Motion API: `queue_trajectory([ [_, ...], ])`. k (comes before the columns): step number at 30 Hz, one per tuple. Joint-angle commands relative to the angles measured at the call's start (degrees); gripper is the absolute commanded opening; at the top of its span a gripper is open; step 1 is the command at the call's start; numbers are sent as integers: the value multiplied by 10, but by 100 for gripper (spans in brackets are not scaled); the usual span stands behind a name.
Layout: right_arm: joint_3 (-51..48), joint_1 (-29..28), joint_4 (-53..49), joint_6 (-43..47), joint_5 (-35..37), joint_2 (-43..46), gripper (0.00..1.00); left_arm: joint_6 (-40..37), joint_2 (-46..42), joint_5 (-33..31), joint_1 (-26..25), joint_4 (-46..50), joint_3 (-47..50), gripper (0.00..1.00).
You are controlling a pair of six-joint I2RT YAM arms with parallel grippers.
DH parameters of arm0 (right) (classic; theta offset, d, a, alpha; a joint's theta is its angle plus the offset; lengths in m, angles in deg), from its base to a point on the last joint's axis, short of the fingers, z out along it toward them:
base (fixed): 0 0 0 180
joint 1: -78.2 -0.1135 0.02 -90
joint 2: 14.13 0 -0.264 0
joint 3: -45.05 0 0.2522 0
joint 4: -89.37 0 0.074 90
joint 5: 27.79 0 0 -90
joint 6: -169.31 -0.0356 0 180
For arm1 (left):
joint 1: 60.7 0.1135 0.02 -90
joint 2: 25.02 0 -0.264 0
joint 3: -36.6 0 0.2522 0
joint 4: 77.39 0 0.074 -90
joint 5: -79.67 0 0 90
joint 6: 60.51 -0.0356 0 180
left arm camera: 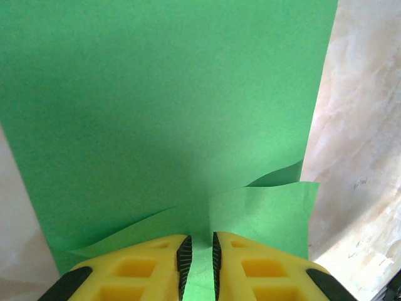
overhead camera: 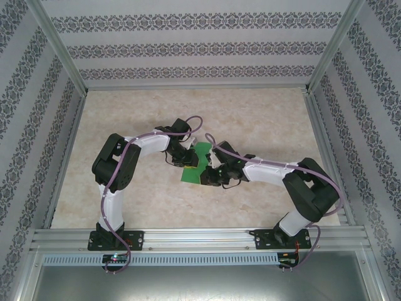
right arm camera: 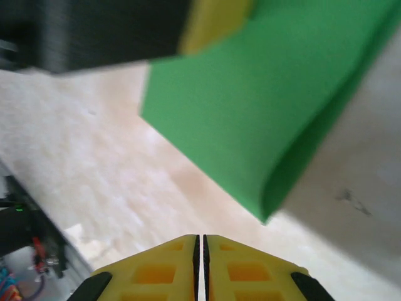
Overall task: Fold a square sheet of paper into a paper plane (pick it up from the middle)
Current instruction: Fold the triangle a second time at the center of the table.
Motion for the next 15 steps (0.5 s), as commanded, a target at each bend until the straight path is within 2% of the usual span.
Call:
queue_trajectory([
  [1, 16, 8, 38, -28, -28, 5, 13, 2, 39, -87, 2, -10, 12, 24],
  [15, 50, 37, 38, 14, -4, -95, 13, 2, 32, -83, 2, -12, 14, 24],
])
